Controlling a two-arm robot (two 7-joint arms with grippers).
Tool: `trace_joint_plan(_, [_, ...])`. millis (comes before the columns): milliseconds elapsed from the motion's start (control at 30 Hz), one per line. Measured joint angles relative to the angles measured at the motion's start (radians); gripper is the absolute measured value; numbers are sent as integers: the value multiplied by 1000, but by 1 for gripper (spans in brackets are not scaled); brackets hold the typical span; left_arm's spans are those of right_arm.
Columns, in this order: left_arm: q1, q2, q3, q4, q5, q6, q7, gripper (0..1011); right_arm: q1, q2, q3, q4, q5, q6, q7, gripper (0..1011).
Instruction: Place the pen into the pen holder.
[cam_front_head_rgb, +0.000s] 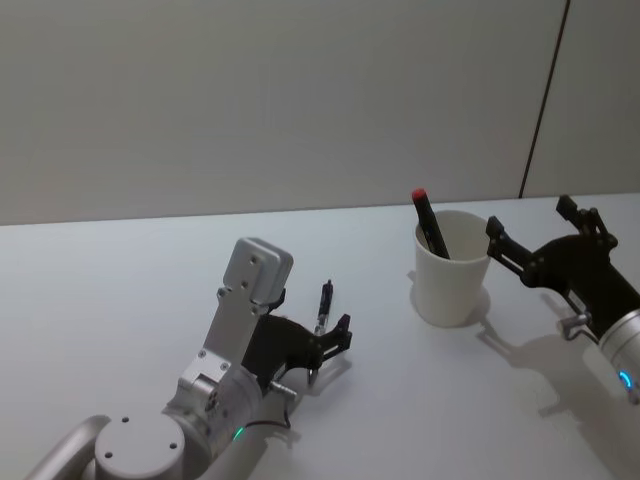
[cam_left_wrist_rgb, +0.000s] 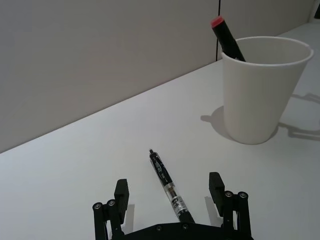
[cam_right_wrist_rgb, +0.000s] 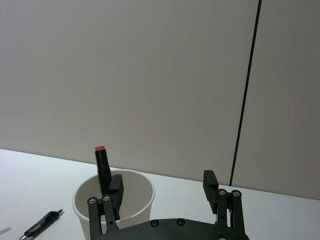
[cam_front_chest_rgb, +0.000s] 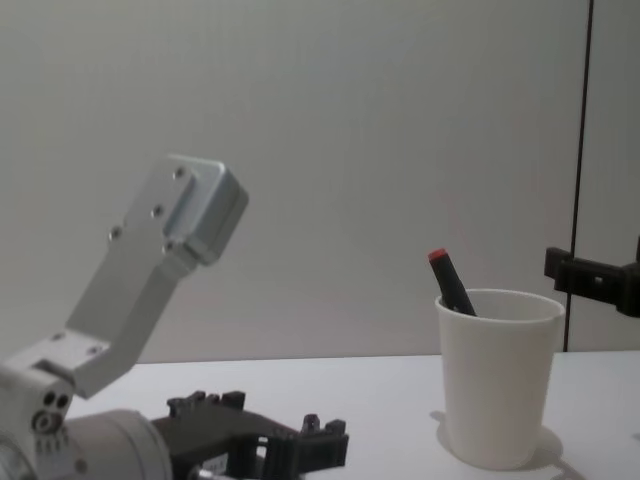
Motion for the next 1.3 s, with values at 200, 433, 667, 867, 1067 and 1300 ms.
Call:
trace_joint_plan(200, [6, 0, 0, 14, 3, -5, -3, 1001, 0, 0, 0, 0, 0, 0, 0, 1002])
trace_joint_plan(433, [12, -1, 1, 32, 11, -9, -8, 1001, 0, 0, 0, 0, 0, 0, 0, 1001])
trace_joint_plan(667, [17, -3, 2, 45, 25, -15, -12, 1001, 0, 0, 0, 0, 0, 0, 0, 1002])
trace_joint_plan(867, [21, -3, 2, 50, 37, -18, -14, 1001, 0, 0, 0, 0, 0, 0, 0, 1002])
trace_joint_plan(1067, [22, -4, 2, 52, 61, -20, -19, 1001, 0, 0, 0, 0, 0, 0, 0, 1001])
trace_joint_plan(1300, [24, -4, 2, 52, 74, -20, -22, 1001, 0, 0, 0, 0, 0, 0, 0, 1002])
